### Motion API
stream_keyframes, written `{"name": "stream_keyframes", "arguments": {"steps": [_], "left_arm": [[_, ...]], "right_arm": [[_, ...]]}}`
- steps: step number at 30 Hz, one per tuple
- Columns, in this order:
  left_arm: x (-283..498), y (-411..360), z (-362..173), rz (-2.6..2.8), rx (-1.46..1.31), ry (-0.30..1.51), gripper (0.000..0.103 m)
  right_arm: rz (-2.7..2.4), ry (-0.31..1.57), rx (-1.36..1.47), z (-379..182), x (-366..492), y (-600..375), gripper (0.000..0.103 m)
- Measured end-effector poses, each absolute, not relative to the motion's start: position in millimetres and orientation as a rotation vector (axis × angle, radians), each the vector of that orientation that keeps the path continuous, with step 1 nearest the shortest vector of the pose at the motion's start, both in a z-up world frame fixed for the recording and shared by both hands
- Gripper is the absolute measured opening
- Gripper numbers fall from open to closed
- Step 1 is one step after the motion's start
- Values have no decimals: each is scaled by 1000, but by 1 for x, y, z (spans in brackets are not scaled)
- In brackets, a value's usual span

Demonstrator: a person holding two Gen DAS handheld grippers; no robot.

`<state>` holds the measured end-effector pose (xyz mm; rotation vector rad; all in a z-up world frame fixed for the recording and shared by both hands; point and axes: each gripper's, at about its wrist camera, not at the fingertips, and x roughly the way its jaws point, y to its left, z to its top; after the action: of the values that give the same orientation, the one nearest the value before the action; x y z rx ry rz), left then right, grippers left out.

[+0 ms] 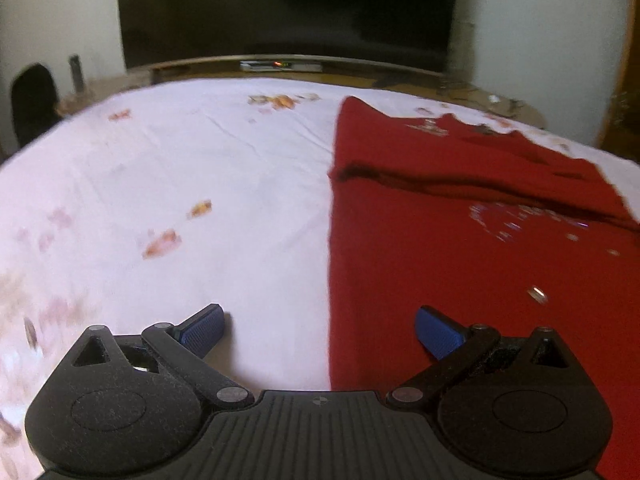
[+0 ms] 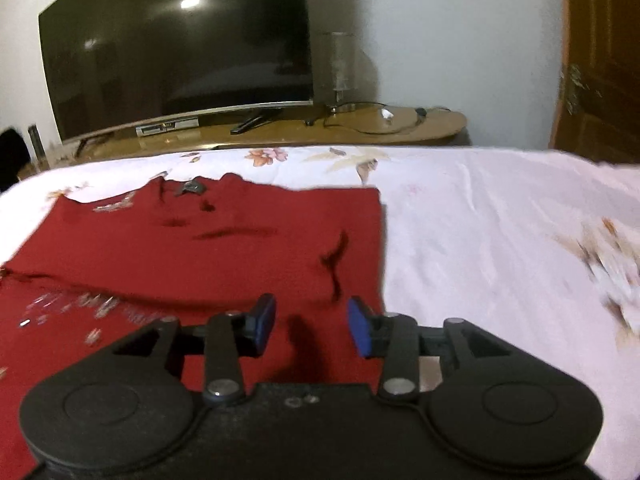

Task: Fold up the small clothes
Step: 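Press and straighten the folded sweater hem with the right gripper, then grasp the red sweater's hem with both grippers and lift it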

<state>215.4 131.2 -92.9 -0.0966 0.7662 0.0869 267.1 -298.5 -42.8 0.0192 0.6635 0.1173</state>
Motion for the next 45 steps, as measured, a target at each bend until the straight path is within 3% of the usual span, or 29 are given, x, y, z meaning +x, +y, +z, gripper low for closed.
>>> {"name": "stream_keyframes", "arguments": {"steps": [4, 15, 18, 26, 29, 31, 33, 41, 45], "left_arm": [[178, 142, -90, -19, -162, 770, 85], [91, 179, -108, -332, -582, 811, 73], [79, 180, -124, -410, -734, 836, 63], [87, 182, -140, -469, -868, 831, 59], [98, 176, -142, -461, -833, 849, 43], [103, 172, -147, -433, -821, 873, 17], [107, 170, -149, -399, -802, 889, 4], [77, 186, -130, -399, -839, 745, 3], [69, 193, -155, -312, -835, 800, 3]], "right_arm": [[98, 733, 160, -43, 212, -325, 40], [38, 856, 586, -58, 73, -369, 41], [96, 876, 672, -63, 48, -366, 41], [167, 833, 937, -88, 13, -361, 40], [191, 839, 984, -92, 24, -359, 36], [206, 869, 942, -92, 33, -351, 16], [186, 894, 859, -88, 40, -343, 6], [246, 730, 700, -33, 22, -337, 5], [221, 770, 651, -49, 13, -343, 5]]}}
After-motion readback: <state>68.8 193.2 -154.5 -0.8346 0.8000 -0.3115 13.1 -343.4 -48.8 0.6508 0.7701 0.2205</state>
